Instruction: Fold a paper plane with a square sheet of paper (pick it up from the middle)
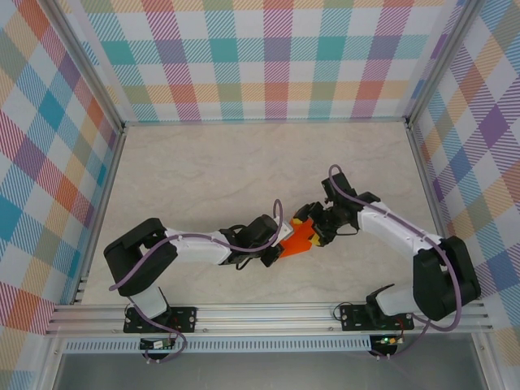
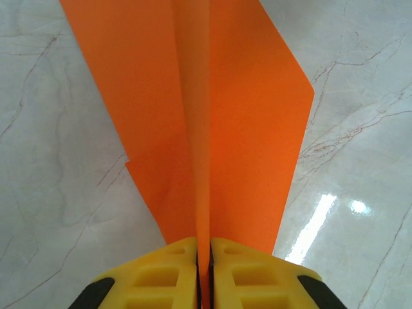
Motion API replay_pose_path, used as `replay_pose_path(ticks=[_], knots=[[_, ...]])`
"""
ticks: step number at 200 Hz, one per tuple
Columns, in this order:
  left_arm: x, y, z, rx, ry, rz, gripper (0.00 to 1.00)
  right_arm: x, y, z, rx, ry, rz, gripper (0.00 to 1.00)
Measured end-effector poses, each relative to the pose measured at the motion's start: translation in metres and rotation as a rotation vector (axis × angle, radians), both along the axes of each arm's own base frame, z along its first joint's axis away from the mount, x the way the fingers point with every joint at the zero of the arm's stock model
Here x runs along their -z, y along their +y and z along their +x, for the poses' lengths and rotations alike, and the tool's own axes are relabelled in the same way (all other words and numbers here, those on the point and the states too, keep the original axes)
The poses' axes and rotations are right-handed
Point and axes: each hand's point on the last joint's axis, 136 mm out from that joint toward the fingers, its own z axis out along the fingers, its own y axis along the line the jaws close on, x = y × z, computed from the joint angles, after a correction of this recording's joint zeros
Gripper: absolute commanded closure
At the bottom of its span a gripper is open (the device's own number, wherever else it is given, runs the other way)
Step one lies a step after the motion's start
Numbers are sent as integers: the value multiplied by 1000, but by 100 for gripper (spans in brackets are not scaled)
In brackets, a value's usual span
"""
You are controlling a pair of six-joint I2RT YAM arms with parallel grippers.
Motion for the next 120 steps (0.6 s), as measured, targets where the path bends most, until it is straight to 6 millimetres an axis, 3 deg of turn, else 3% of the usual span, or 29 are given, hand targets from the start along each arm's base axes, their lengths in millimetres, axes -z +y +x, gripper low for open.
replay_pose_path(ticks=[120], knots=[[5, 0, -3, 7, 1, 19, 87, 18, 22, 11, 10, 202, 21, 49]])
